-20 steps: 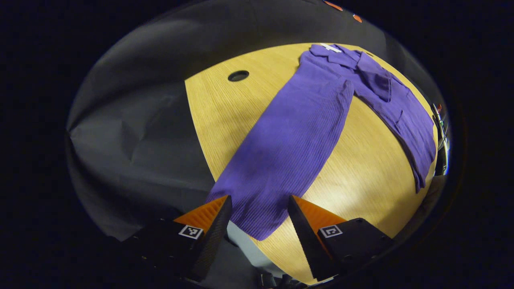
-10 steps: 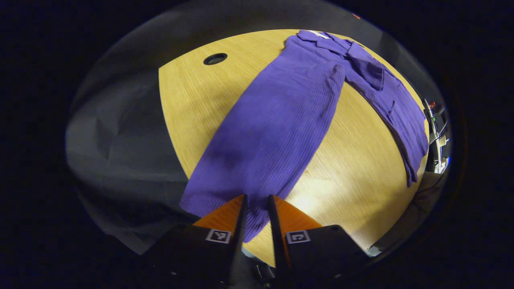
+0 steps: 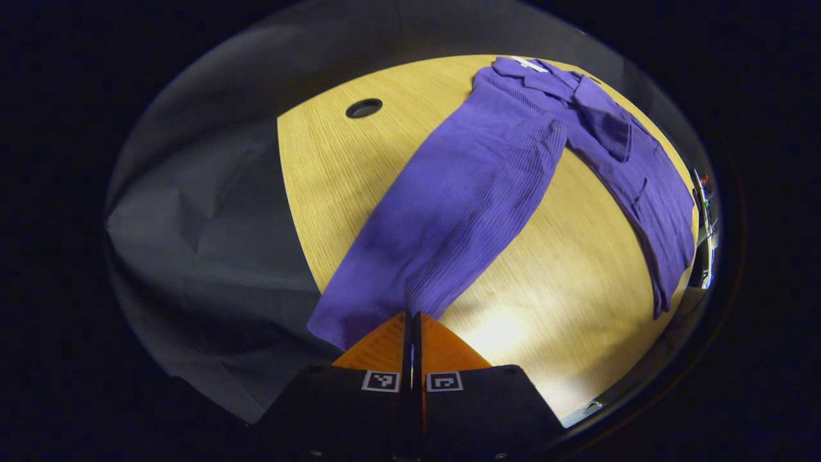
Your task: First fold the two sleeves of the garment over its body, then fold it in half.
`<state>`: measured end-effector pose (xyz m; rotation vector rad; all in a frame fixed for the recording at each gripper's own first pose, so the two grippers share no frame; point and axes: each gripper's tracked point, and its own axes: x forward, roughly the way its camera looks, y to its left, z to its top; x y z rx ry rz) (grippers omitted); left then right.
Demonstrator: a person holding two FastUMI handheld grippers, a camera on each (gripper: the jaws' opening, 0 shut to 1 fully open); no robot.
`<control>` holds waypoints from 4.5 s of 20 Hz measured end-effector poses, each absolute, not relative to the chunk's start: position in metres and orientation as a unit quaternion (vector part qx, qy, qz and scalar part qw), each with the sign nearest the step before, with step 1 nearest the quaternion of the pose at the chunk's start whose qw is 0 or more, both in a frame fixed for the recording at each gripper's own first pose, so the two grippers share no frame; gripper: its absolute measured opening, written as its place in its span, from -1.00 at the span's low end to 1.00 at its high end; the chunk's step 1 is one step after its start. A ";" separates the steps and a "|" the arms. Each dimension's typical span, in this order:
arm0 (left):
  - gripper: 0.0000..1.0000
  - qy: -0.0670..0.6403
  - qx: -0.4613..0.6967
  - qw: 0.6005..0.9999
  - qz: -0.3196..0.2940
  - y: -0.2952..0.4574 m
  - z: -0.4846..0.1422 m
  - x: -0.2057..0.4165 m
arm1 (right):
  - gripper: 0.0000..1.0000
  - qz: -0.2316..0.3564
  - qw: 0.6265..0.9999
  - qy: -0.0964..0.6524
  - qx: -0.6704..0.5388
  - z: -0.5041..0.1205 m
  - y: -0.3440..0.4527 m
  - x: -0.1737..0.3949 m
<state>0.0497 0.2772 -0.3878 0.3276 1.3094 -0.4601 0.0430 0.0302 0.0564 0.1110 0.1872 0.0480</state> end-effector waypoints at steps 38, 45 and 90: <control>-0.97 0.451 0.344 0.673 -0.475 -0.263 -0.210 0.183 | 0.95 0.030 0.991 0.119 0.056 -0.031 -0.173 0.064; -0.24 0.396 0.341 0.702 -0.483 -0.319 -0.198 0.186 | 0.95 0.027 0.990 0.133 0.049 -0.046 -0.188 0.065; 0.77 0.589 -0.019 0.807 -0.032 0.004 -0.329 -0.138 | 0.97 0.179 0.859 0.479 -0.011 -0.327 -0.038 -0.086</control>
